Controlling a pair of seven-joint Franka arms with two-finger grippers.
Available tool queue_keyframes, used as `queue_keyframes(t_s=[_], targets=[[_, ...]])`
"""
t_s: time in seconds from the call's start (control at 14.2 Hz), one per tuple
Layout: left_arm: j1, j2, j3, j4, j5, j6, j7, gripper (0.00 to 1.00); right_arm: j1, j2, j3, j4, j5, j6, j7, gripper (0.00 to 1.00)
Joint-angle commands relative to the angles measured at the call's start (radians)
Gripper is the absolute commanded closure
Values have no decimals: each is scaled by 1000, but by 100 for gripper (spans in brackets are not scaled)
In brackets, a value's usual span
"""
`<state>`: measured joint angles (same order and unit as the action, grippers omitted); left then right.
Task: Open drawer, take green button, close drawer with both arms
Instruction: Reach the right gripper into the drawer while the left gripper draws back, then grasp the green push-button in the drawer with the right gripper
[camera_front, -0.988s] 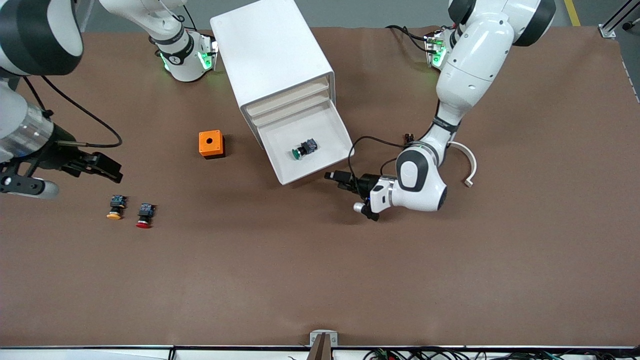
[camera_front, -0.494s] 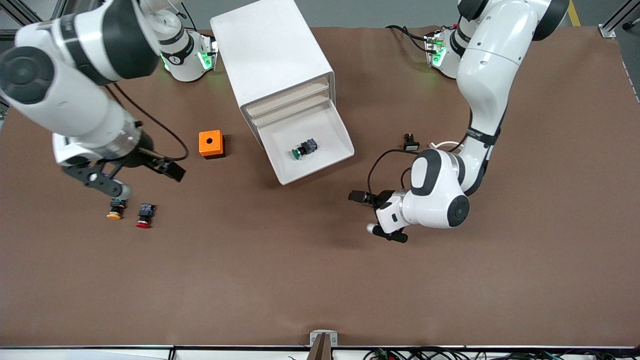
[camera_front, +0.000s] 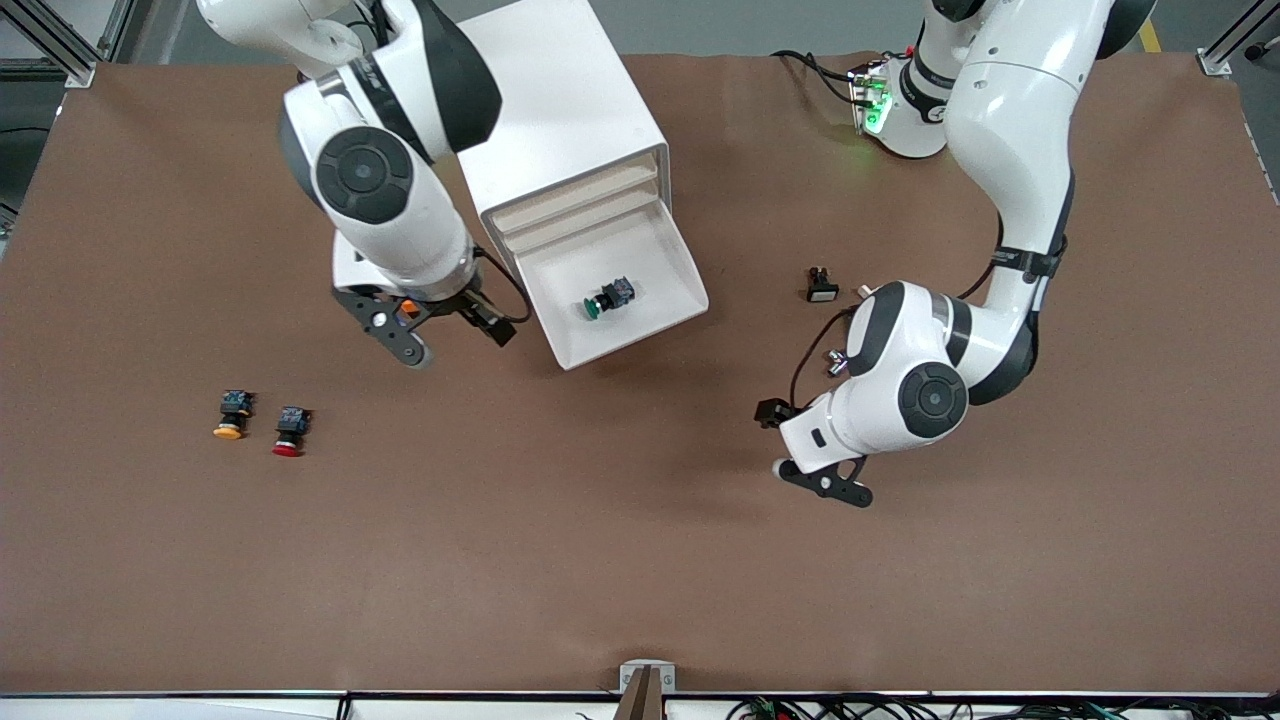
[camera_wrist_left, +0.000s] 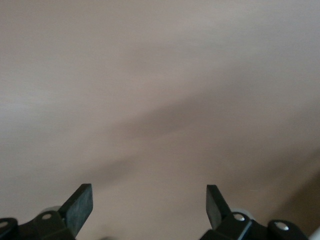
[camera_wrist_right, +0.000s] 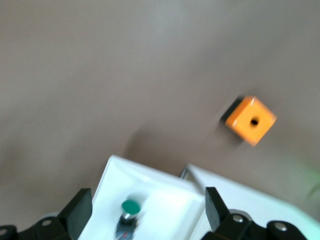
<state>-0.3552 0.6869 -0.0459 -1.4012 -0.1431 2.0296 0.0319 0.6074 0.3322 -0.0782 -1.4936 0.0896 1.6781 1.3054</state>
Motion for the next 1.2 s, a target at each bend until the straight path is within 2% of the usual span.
queue_keyframes(t_s=[0.0,0.35,0.78,1.13], targets=[[-5,-36,27,-12,69,-34,-36,0,37,8,-12,-31,53,38,90,0],[-25,-36,32,-18,77,-42,-275,0,127,10,-12,-169,55,224,215,0],[-19,-3,29,-21,70,-42,-325,0,172,51,-12,-172,78,249,262,0],[-18,16,29,-22,66,-40,-501,0,207,96,-12,-172,98,281,304,0]])
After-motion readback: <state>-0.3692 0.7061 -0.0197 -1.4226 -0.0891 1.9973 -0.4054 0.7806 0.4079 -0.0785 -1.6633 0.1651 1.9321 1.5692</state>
